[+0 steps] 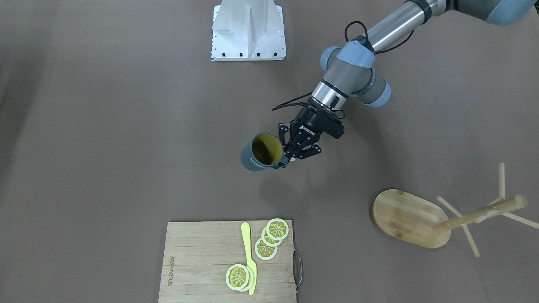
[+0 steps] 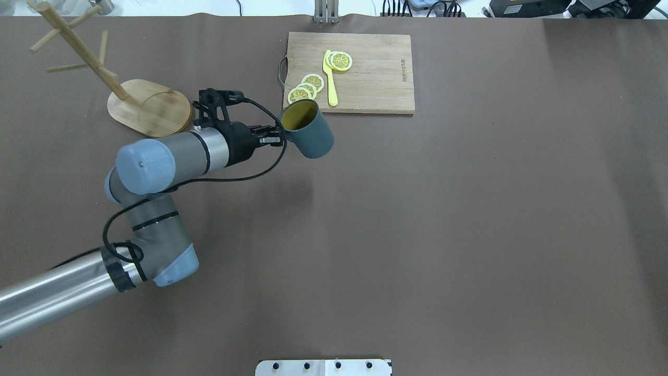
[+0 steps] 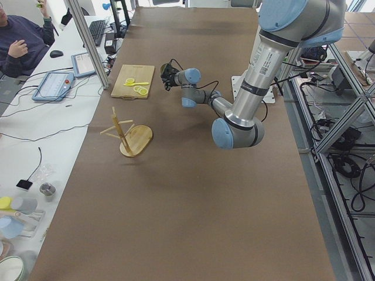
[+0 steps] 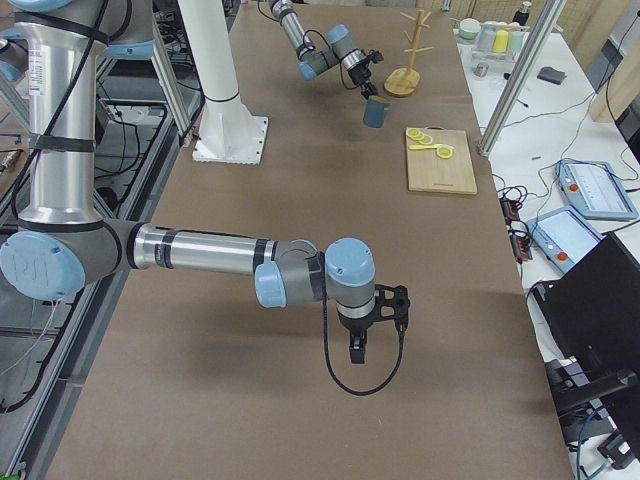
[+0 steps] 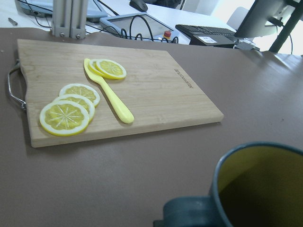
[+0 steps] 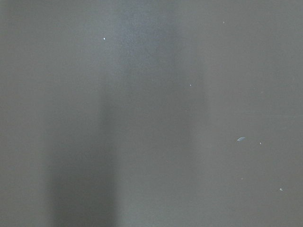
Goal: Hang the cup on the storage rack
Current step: 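Lift the mug and carry it toward the wooden mug-tree stand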
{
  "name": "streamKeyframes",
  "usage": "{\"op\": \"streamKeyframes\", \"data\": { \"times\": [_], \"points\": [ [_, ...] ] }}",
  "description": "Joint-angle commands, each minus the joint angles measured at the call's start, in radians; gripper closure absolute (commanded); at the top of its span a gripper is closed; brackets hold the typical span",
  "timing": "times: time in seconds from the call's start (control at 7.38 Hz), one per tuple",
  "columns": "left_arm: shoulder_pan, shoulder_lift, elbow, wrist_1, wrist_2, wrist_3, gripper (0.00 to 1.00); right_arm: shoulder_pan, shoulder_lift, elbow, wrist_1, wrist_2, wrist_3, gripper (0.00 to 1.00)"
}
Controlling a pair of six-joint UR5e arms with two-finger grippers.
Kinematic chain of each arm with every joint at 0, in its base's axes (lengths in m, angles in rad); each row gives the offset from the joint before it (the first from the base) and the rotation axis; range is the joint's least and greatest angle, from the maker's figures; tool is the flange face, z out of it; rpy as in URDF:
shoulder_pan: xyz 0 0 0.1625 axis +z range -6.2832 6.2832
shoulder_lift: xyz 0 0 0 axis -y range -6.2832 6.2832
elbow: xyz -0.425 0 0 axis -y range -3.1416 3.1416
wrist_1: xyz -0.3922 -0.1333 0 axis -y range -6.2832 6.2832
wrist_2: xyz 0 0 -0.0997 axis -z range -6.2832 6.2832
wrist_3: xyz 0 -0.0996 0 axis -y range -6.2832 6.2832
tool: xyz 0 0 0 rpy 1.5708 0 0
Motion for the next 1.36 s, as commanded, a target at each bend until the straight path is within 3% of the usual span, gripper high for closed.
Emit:
{"op": "streamKeyframes", "data": {
  "times": [0.0, 0.14, 0.41, 0.68, 1.08, 1.22],
  "points": [
    [-0.176, 0.031, 0.001, -0.042, -0.265, -0.221, 1.0, 0.0, 0.0, -0.004, 0.001, 0.0, -0.001, 0.0],
    [-0.24, 0.033, 0.002, -0.042, -0.348, -0.358, 1.0, 0.0, 0.0, -0.006, 0.001, 0.001, -0.001, 0.0],
    [-0.288, 0.03, 0.005, -0.121, -0.38, -0.678, 1.0, 0.0, 0.0, -0.01, 0.007, 0.0, -0.001, 0.0],
    [-0.299, 0.033, 0.021, -0.271, -0.252, -1.032, 1.0, 0.0, 0.0, -0.01, 0.007, 0.0, -0.003, 0.0],
    [-0.295, 0.053, 0.172, -0.561, -0.113, -1.379, 1.0, 0.0, 0.0, -0.01, 0.008, 0.0, -0.003, 0.0],
    [-0.295, 0.057, 0.182, -0.577, -0.076, -1.476, 1.0, 0.0, 0.0, -0.009, 0.01, 0.0, -0.003, 0.0]
  ]
}}
